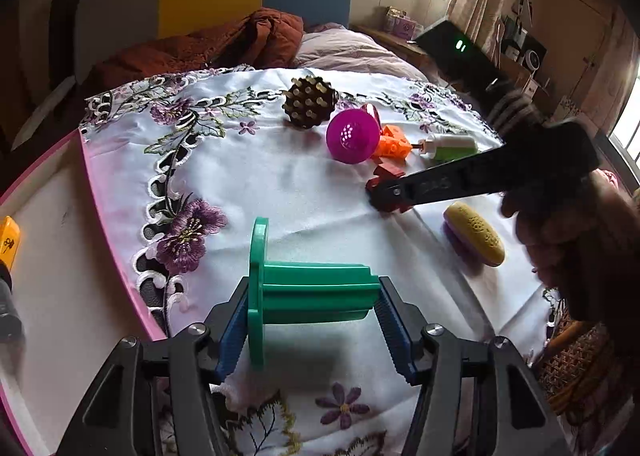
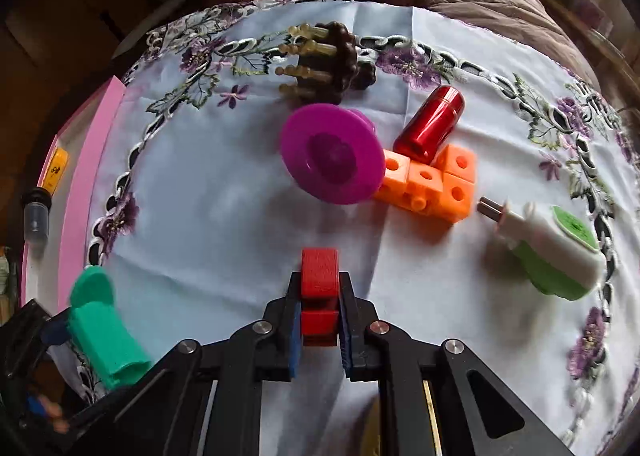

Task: Organize rigid objects
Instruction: 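Grasp the green spool with the left gripper while the right gripper grasps the red blocks, then carry the green spool into the tray and release it with the left gripper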

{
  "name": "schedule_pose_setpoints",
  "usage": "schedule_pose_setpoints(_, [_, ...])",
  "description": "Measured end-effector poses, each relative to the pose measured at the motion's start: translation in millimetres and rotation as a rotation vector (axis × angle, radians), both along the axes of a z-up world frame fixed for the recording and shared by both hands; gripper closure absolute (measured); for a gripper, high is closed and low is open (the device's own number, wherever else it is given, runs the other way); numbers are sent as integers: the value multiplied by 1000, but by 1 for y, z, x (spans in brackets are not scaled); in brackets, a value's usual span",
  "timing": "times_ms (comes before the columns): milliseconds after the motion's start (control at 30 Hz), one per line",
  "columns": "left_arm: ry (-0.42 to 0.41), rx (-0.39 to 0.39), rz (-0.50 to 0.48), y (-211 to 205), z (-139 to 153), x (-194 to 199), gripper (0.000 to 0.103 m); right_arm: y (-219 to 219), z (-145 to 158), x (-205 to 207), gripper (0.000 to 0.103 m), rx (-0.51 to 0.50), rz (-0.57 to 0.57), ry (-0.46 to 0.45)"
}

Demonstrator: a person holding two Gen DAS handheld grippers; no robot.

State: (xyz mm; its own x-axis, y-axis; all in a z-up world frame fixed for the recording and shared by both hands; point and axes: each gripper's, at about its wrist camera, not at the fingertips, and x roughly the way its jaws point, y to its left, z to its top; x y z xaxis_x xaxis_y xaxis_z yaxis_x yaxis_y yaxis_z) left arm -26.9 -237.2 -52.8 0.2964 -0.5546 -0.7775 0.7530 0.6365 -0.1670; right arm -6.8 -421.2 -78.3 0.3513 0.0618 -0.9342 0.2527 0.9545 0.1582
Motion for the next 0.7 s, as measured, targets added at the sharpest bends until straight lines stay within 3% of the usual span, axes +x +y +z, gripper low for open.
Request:
schedule_pose_setpoints(233, [18,-42,24,12,12,-2,43,-6,-5,-5,87,51,1,-18])
schedule_pose_setpoints(467, [50,-116,116,38,31,14,43,9,2,-7,87,-71,74,-26])
schedule_pose_setpoints(700, [-24,-91,244,64,44,28,42,14,2,-5,87,-124,107,-33])
